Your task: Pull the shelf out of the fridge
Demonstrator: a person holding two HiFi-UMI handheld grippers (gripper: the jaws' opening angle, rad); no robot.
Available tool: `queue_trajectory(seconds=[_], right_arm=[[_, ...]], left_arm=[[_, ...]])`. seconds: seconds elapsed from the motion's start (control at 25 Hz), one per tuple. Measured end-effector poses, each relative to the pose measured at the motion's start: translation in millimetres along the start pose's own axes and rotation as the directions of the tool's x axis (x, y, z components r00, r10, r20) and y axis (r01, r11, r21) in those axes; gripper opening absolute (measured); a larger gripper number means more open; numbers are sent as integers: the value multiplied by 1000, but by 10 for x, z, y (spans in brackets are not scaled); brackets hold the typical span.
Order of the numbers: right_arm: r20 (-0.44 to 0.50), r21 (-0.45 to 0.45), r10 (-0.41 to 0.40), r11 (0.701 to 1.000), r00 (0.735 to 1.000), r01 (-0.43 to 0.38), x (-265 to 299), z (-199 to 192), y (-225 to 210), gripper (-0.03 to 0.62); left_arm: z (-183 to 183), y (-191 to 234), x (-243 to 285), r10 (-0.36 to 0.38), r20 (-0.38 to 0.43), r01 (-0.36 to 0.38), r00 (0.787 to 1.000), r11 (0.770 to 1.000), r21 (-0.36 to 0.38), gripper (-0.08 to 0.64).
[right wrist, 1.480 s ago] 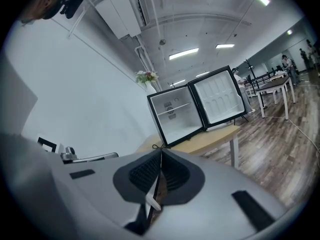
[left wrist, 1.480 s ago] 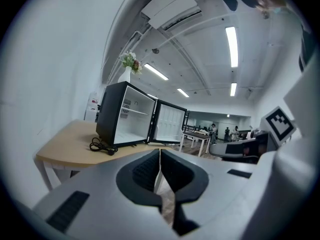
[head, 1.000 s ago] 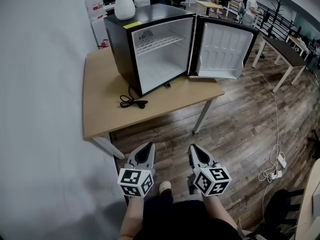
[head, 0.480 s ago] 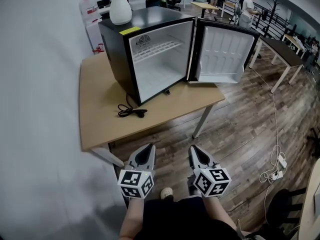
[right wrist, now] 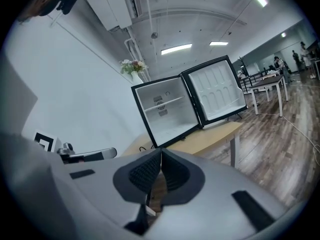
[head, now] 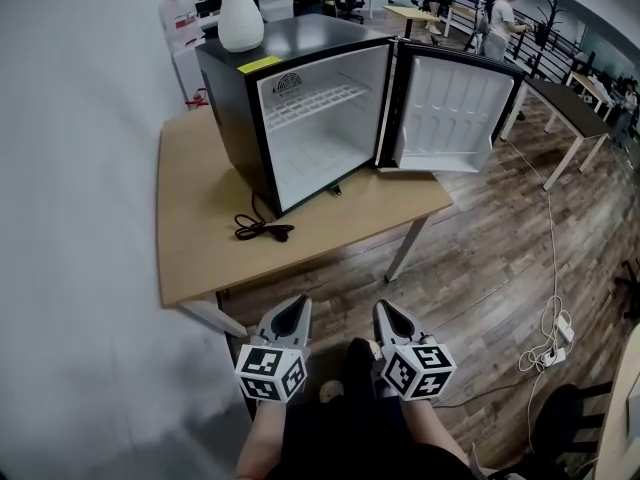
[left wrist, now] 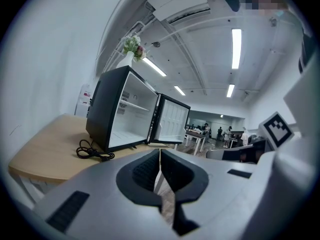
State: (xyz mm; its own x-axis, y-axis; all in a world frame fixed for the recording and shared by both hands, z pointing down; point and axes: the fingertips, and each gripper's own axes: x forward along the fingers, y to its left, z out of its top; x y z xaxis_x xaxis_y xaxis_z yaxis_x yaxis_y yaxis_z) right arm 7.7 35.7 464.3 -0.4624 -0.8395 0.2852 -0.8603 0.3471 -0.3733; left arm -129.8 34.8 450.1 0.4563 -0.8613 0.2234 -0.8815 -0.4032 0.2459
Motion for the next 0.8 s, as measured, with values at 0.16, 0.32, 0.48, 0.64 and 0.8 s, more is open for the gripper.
queue_trajectory(seconds=[0.16, 0.32, 0.48, 0.64, 0.8], right_arm=[[9, 3, 17, 1000, 1000, -17, 148, 104, -55, -8], [33, -5, 31, 999, 999, -31, 293, 353, -149, -8], [34, 1, 26, 1000, 999, -26, 476, 483, -311, -8], [23, 8, 20, 1000, 1000, -21, 640, 540, -458, -7], [5, 15, 24, 1000, 1000, -24, 840, 584, -575, -8]], left_arm=[[6, 26, 196, -1, -20, 1, 1000, 1000, 10, 9], [155, 0, 448, -14, -15, 14, 1000, 999, 29, 9], [221, -6, 698, -25, -18, 25, 1000, 999, 34, 9], [212, 57, 890, -16, -32, 16, 999, 1000, 24, 9], [224, 170, 1075, 2, -39, -2, 999, 1000, 12, 9]])
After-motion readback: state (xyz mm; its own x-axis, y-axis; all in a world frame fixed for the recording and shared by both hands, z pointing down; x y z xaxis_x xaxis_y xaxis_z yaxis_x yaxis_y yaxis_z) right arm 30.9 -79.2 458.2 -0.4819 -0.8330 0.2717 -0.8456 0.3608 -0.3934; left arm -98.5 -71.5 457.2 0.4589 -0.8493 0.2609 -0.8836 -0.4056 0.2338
